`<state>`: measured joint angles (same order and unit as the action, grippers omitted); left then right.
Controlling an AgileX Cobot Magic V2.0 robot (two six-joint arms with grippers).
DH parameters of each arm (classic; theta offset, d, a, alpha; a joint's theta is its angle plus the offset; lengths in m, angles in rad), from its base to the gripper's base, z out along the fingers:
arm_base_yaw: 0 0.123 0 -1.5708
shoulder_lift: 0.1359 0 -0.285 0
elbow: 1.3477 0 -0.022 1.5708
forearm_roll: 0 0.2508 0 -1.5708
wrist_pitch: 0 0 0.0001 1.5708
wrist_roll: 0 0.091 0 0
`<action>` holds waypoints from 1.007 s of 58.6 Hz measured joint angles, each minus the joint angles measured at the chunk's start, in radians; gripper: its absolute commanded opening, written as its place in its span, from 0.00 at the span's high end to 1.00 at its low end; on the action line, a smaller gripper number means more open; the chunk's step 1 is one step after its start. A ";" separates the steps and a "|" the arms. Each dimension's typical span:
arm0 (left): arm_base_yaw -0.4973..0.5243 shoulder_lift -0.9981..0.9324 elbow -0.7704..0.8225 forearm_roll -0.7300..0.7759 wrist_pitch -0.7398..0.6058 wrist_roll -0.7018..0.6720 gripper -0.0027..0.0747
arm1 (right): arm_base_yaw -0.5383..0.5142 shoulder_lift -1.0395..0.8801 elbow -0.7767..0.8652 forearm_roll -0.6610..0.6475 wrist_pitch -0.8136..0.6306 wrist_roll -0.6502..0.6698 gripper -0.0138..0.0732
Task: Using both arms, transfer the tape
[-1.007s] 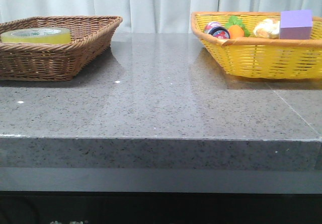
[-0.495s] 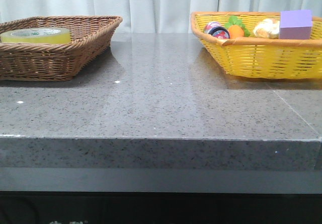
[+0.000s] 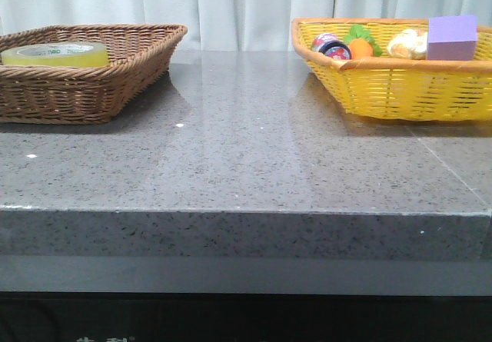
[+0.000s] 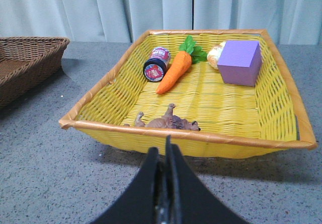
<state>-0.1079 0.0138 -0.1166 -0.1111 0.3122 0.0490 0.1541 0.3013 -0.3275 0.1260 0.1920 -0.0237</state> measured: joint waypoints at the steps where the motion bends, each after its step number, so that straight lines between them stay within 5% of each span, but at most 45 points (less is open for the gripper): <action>1: 0.000 -0.006 0.010 0.000 0.000 0.000 0.99 | 0.000 0.000 0.000 0.000 0.000 0.000 0.92; 14: 0.000 -0.019 0.127 0.000 -0.014 0.000 0.99 | 0.000 0.000 0.000 0.000 0.000 0.000 0.92; 30: 0.000 -0.019 0.127 0.000 -0.126 0.000 0.99 | 0.000 0.000 0.000 0.000 0.000 0.000 0.92; 59: 0.000 -0.019 0.127 0.000 -0.128 0.000 0.99 | 0.000 0.000 0.000 0.000 0.000 0.000 0.92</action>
<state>-0.1079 -0.0052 0.0101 -0.1111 0.1841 0.0490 0.1541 0.3013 -0.3275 0.1260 0.1920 -0.0237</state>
